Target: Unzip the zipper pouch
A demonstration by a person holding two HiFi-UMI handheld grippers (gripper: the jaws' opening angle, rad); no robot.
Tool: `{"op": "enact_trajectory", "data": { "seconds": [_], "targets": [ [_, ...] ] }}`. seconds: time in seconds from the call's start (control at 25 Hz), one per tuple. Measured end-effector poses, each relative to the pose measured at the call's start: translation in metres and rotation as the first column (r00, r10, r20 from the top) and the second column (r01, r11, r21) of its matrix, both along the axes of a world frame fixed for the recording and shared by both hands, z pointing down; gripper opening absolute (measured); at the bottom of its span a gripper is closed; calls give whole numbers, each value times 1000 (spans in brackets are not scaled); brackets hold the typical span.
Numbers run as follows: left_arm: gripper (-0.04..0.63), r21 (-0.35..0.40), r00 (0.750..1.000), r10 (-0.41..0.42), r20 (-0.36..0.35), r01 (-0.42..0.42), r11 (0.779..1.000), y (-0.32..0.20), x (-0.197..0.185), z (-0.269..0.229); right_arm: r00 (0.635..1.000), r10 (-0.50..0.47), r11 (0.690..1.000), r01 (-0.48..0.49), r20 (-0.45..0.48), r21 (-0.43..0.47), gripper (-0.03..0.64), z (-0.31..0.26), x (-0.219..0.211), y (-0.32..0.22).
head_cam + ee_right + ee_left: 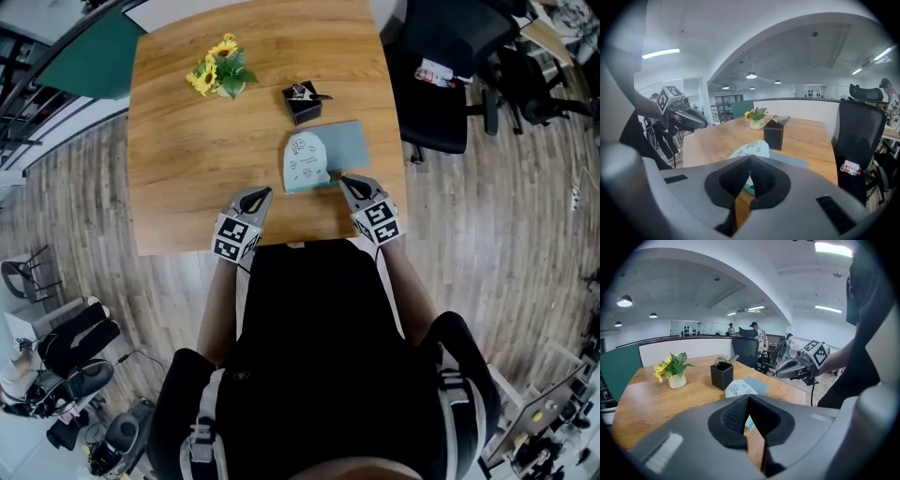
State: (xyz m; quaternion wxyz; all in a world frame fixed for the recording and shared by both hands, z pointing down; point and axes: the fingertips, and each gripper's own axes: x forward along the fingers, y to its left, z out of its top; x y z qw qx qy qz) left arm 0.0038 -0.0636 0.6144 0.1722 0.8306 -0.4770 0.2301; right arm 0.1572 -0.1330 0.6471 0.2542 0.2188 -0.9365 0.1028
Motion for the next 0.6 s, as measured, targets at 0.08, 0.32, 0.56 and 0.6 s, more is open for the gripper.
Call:
{"op": "enact_trajectory", "data": {
  "seconds": [0.08, 0.32, 0.56, 0.6],
  "targets": [
    [2, 0, 1000, -3, -6, 3, 1000, -1, 0, 0, 1000, -6, 1000, 6, -3, 1, 5, 0, 0, 0],
    [22, -6, 1000, -7, -20, 7, 1000, -2, 1, 4, 999, -28, 1000, 28, -18, -9, 29, 5, 0, 4],
    [85, -16, 1000, -5, -26, 5, 1000, -4, 3, 9, 999, -36, 999, 35, -24, -17, 79, 7, 0, 5],
    [94, -19, 1000, -5, -29, 4, 1000, -4, 4, 9, 999, -36, 999, 35, -25, -18, 93, 8, 1, 5]
  ]
}}
